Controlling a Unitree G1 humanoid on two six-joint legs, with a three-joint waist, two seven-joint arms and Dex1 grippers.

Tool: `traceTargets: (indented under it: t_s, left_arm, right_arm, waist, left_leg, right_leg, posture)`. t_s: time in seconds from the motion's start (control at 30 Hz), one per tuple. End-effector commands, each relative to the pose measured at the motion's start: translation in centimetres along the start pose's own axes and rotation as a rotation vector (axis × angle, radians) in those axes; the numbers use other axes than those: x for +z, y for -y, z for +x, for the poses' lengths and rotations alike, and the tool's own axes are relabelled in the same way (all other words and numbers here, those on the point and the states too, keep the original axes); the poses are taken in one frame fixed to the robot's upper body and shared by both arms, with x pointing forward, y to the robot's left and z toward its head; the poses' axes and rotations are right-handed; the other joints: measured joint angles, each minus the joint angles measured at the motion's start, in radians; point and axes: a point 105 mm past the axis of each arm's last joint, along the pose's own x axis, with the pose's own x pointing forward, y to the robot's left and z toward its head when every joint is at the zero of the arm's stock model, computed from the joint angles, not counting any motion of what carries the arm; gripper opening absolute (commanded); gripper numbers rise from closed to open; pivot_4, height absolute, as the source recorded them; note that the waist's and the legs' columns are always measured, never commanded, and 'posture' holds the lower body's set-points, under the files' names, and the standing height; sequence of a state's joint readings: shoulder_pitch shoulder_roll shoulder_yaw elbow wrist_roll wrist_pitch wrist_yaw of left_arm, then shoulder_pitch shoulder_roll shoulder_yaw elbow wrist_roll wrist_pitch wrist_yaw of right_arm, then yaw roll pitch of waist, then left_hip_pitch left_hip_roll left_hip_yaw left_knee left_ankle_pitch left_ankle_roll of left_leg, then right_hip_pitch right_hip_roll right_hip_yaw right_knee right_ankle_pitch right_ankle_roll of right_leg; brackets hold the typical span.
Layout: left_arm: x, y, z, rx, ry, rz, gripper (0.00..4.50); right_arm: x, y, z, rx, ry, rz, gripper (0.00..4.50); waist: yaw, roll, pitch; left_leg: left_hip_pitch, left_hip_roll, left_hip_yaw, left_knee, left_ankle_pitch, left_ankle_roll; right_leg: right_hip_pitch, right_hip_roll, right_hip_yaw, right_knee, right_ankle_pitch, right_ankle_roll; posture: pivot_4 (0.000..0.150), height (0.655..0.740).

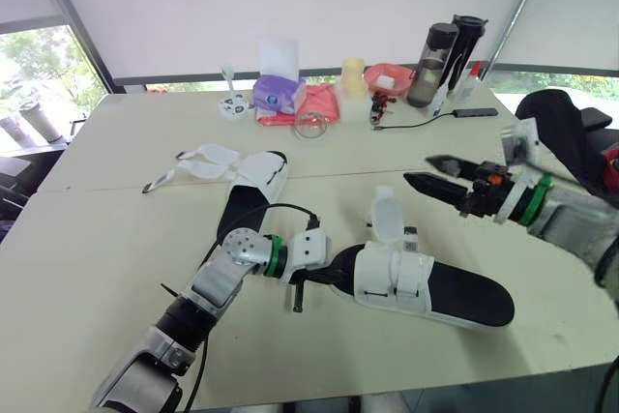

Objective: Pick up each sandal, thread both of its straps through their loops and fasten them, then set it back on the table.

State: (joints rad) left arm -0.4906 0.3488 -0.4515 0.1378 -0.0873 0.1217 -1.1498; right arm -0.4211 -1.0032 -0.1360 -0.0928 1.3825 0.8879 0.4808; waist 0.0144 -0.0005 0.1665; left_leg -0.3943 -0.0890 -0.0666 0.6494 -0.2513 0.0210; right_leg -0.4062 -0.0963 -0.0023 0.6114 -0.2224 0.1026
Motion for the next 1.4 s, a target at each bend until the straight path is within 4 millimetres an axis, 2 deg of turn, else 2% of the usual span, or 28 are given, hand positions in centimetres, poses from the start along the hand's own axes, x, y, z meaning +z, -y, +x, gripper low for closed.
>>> traceTargets:
  t_s: [0.03, 0.17, 0.23, 0.43, 0.73, 0.9, 0.97, 1.03, 1.2, 1.23, 1.4]
  left_arm:
    - [-0.8, 0.3, 0.3, -0.011, -0.036, -0.013, 0.0]
    - [-0.8, 0.3, 0.4, -0.002, -0.035, -0.013, 0.0]
    - [-0.9, 0.3, 0.3, 0.005, -0.032, -0.018, 0.0]
    - [-0.9, 0.4, 0.4, 0.009, -0.031, -0.019, 0.0]
    - [-0.9, 0.4, 0.5, 0.017, -0.035, -0.016, 0.0]
    - [-0.8, 0.2, 0.6, 0.029, -0.033, -0.018, 0.0]
    - [-0.9, 0.2, 0.6, 0.034, -0.033, -0.019, 0.0]
    - [-0.9, 0.1, 0.6, 0.038, -0.032, -0.022, 0.0]
    - [-0.9, 0.1, 0.6, 0.041, -0.031, -0.025, 0.0]
    - [-0.9, 0.1, 0.6, 0.041, -0.031, -0.025, 0.0]
    - [-1.0, 0.1, 0.6, 0.039, -0.031, -0.027, 0.0]
  right_arm:
    - [0.2, -0.4, -0.2, 0.032, -0.057, 0.235, 4.43]
    - [-0.8, 1.6, 0.1, -0.026, -0.096, 0.514, 4.43]
    - [-1.3, 1.6, 0.2, -0.011, -0.112, 0.588, 4.43]
    - [-2.4, 1.0, 1.3, 0.025, -0.15, 0.633, 4.43]
    - [-1.3, 0.7, 3.5, 0.09, -0.122, 0.691, 4.43]
    - [0.0, 1.9, 5.4, 0.056, -0.068, 0.709, 4.43]
    - [0.2, 2.1, 5.8, 0.043, -0.063, 0.706, 3.88]
    - [0.4, 2.2, 5.9, 0.043, -0.063, 0.691, 3.05]
    - [0.8, 2.3, 5.8, 0.041, -0.035, 0.64, 0.39]
    - [0.9, 2.1, 5.7, 0.043, -0.031, 0.608, 0.04]
    - [0.7, 1.0, 5.4, 0.044, -0.036, 0.339, 0.04]
  waist:
    - [0.0, 0.0, 0.0]
    - [0.001, 0.0, 0.0]
    - [0.002, 0.001, 0.0]
    - [0.0, 0.001, 0.0]
    - [0.001, 0.001, 0.0]
    - [0.0, 0.001, -0.001]
    - [0.001, 0.001, -0.001]
    - [0.003, 0.001, -0.001]
    - [0.0, 0.001, -0.001]
    - [0.0, 0.001, -0.001]
    - [0.0, 0.001, -0.001]
  left_leg:
    - [-0.001, 0.0, 0.0, 0.0, 0.0, 0.0]
    - [-0.005, 0.0, 0.0, 0.001, 0.0, 0.001]
    - [-0.008, 0.0, 0.0, 0.001, 0.0, 0.001]
    - [-0.014, -0.001, 0.001, 0.002, 0.0, 0.002]
    - [-0.014, -0.001, 0.001, 0.003, 0.0, 0.002]
    - [-0.014, -0.001, 0.002, 0.003, 0.0, 0.002]
    - [-0.014, -0.001, 0.002, 0.003, 0.0, 0.002]
    - [-0.014, -0.001, 0.002, 0.003, 0.0, 0.002]
    - [-0.014, -0.001, 0.002, 0.003, 0.0, 0.002]
    - [-0.014, -0.001, 0.002, 0.003, 0.0, 0.002]
    - [-0.014, -0.001, 0.002, 0.003, 0.0, 0.002]
  right_leg:
    - [0.0, 0.0, 0.0, -0.001, 0.0, 0.0]
    - [-0.003, -0.001, -0.001, -0.002, 0.0, 0.0]
    - [-0.005, -0.001, -0.001, -0.003, 0.0, 0.0]
    - [-0.012, -0.001, -0.002, -0.001, 0.001, 0.001]
    - [-0.012, -0.001, -0.002, 0.0, 0.001, 0.001]
    - [-0.012, -0.001, -0.002, 0.0, 0.001, 0.001]
    - [-0.012, 0.0, -0.002, 0.0, 0.001, 0.001]
    - [-0.013, 0.0, -0.002, 0.0, 0.001, 0.001]
    - [-0.013, -0.001, -0.002, 0.0, 0.002, 0.002]
    - [-0.013, -0.001, -0.002, 0.0, 0.002, 0.002]
    - [-0.014, 0.0, -0.002, 0.001, 0.003, 0.004]
  posture:
    - [0.15, 0.74]
    - [0.15, 0.74]
    - [0.15, 0.74]
    - [0.15, 0.74]
    - [0.15, 0.74]
    - [0.15, 0.74]
    - [0.15, 0.74]
    - [0.15, 0.74]
    - [0.15, 0.74]
    - [0.15, 0.74]
    - [0.15, 0.74]
